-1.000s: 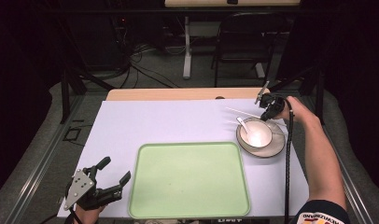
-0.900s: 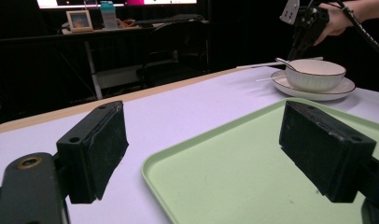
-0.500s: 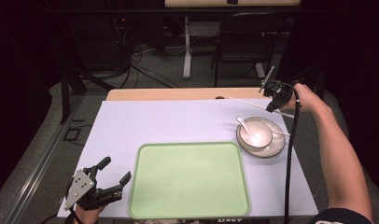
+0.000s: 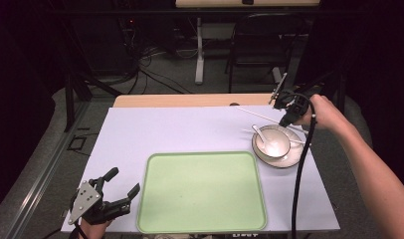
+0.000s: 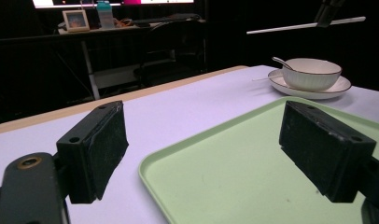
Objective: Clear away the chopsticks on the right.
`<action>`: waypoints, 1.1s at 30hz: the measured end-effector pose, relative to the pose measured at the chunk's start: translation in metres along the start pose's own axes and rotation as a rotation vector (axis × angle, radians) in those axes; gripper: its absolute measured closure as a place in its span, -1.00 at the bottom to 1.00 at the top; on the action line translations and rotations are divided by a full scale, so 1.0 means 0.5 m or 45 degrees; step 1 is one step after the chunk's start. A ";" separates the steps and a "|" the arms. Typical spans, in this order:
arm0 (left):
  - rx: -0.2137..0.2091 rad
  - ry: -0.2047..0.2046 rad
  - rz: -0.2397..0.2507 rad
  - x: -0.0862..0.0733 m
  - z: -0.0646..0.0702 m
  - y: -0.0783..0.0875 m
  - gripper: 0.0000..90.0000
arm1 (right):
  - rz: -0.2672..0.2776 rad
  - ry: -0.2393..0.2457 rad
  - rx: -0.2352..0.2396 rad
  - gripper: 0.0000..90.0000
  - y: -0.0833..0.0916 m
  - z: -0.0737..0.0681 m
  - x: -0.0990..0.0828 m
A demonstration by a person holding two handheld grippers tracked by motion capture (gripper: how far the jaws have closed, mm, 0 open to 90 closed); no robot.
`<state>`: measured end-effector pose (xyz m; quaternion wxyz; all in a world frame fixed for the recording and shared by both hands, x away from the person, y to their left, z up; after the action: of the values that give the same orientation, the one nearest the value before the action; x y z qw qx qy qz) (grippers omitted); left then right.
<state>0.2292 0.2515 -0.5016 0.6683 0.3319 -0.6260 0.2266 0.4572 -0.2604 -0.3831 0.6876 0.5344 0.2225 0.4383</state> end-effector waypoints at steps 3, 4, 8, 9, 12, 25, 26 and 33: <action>-0.002 -0.003 0.002 0.000 0.000 0.001 -0.66 | 0.044 -0.034 -0.019 0.88 0.002 -0.035 0.000; 0.000 -0.002 0.004 0.000 -0.001 0.001 -0.66 | 0.003 -0.033 -0.021 0.88 0.007 -0.046 0.001; -0.002 -0.001 0.000 0.000 0.000 0.000 -0.66 | 0.032 -0.078 -0.012 0.88 0.012 -0.087 -0.001; -0.002 0.000 0.001 0.000 0.000 0.000 -0.66 | 0.014 -0.071 -0.010 0.88 0.016 -0.094 -0.001; -0.001 -0.002 -0.001 0.000 0.000 0.000 -0.66 | 0.053 -0.103 0.008 0.88 0.018 -0.116 -0.005; -0.007 -0.003 -0.002 0.000 0.001 0.000 -0.66 | 0.067 -0.199 0.089 0.87 0.012 -0.209 -0.046; -0.010 -0.007 -0.004 0.000 0.000 0.000 -0.66 | 0.111 -0.220 0.080 0.87 0.006 -0.215 -0.050; -0.008 -0.003 -0.003 0.001 0.001 0.000 -0.66 | 0.085 -0.387 0.136 0.87 -0.027 -0.258 -0.078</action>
<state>0.2290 0.2508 -0.5014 0.6687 0.3309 -0.6272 0.2235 0.3419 -0.2242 -0.4449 0.6689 0.6374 0.1210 0.3627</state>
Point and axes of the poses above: each handheld gripper's, and its own axes: y roughly backward along the jaws, x roughly out of its top, z roughly to its right, the point moved 1 cm from there along -y, roughly forward along the jaws, and after that the axes turned 8 degrees about -x, right-handed, at the moved point
